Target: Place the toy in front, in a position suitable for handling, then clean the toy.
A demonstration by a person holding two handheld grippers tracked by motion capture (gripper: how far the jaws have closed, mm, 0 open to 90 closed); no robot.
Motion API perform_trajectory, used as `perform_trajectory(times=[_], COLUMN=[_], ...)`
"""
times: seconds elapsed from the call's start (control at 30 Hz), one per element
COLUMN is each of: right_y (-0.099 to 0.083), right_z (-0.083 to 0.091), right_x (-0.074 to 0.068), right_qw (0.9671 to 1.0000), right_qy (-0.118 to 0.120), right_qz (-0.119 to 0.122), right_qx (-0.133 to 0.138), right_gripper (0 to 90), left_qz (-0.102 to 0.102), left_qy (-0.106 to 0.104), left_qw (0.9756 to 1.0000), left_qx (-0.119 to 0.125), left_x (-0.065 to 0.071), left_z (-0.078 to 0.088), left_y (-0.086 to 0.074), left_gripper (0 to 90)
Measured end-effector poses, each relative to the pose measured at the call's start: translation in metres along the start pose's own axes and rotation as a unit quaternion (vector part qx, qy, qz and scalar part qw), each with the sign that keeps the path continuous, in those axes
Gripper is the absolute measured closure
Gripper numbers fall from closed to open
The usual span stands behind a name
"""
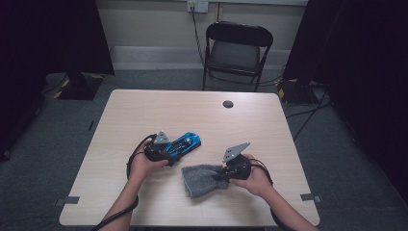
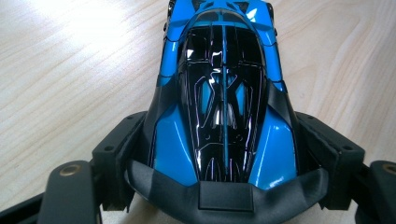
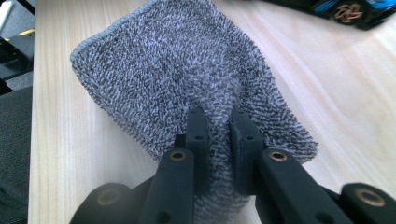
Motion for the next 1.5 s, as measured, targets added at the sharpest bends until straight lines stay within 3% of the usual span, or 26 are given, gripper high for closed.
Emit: perform_trajectory(times=[0.53,0.77,0.93,1.17,1.4,1.5], right_y=[0.013,0.023,0.034,0.062,0.083,0.091], right_z=[0.013,0.02,0.019,0.01,-0.007,-0.02], right_x=[0.013,0.026,0.037,0.049,0.049,0.048], right_qw=[0.9997,0.9991,0.9974,0.9932,0.9912,0.991], right_qy=[-0.015,-0.034,-0.052,-0.087,-0.095,-0.098], right_qz=[-0.016,-0.023,-0.048,-0.076,-0.09,-0.09], right_qx=[0.011,0.014,0.015,0.017,0.021,0.01], right_gripper=[80.1,80.1,80.1,80.0,80.0,80.0], left_qz=[0.001,0.001,0.001,0.001,0.0,0.0], left_qy=[0.002,0.002,0.002,0.002,0.001,0.002], left_qw=[1.0,1.0,1.0,1.0,1.0,1.0], left_qx=[0.0,0.001,0.001,0.001,0.0,0.001], left_x=[0.0,0.001,0.001,0.001,0.001,0.001], left_z=[0.0,0.0,0.001,0.001,0.001,0.001], left_y=[0.0,-0.001,-0.001,-0.001,-0.001,-0.001], left_gripper=[24.1,24.1,24.1,24.1,24.2,24.1])
Point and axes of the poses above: each handheld gripper's, and its own axes: z roughly backward along the jaws, y roughly out of its top, x roughly to its right, the point moved 5 cm from there along -z, roughly forward along the jaws, and after that the axes turned 8 degrees about -y, right-handed, at the moved point
